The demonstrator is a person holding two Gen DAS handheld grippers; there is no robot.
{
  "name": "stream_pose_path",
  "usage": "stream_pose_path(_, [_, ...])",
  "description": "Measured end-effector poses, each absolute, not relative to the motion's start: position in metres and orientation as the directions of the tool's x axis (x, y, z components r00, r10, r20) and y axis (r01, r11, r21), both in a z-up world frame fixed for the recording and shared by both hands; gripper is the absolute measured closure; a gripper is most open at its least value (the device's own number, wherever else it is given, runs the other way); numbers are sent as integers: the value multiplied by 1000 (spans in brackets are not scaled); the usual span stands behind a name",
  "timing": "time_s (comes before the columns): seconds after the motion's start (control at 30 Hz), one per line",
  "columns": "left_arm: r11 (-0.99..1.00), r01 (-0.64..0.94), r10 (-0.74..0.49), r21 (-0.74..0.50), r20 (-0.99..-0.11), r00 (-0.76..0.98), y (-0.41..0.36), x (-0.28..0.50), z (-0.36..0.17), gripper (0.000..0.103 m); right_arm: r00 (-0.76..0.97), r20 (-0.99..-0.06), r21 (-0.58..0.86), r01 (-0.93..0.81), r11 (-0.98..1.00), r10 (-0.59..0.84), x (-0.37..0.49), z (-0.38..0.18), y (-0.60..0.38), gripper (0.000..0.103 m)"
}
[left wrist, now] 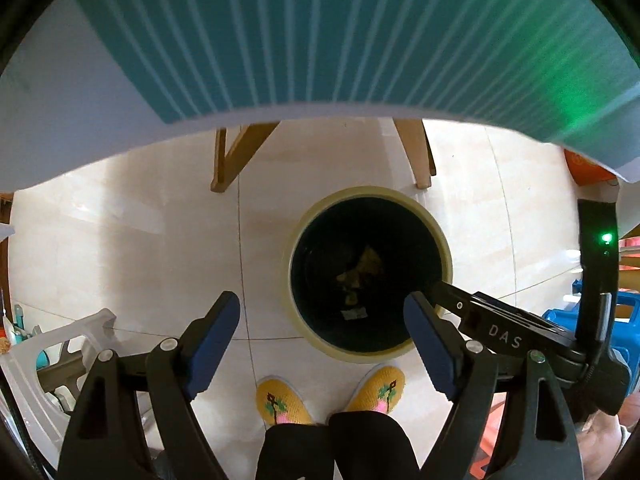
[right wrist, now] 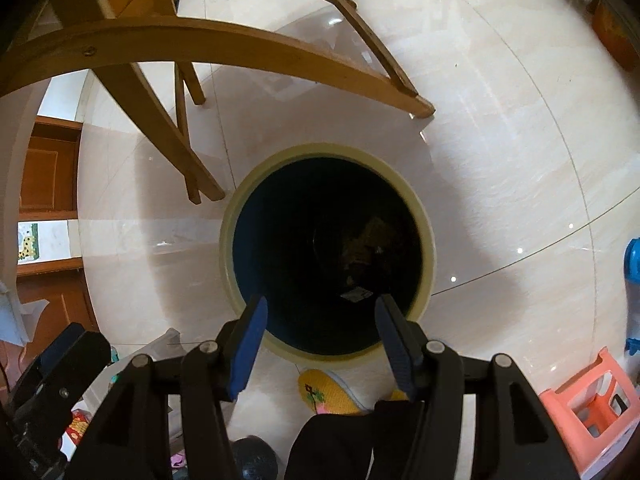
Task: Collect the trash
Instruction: 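Raise both tools back up toward the table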
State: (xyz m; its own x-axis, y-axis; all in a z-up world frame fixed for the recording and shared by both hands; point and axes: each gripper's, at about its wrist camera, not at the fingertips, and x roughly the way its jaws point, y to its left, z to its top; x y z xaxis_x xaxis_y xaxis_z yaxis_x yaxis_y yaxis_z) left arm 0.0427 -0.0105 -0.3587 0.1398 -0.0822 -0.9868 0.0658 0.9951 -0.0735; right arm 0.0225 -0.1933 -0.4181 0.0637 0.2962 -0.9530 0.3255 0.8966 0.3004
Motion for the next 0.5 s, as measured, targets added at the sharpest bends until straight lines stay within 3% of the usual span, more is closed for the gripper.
stream_pose_path(0.27, [996, 53, -81, -76, -990, 111, -5, 19, -314, 19, 102, -949, 316, 324, 892, 299, 8, -364, -195, 46])
stream_pose_path(0.5, [994, 88, -70, -59, -989, 133, 7, -2, -225, 19, 132, -938, 345, 277, 897, 321, -16, -285, -192, 46])
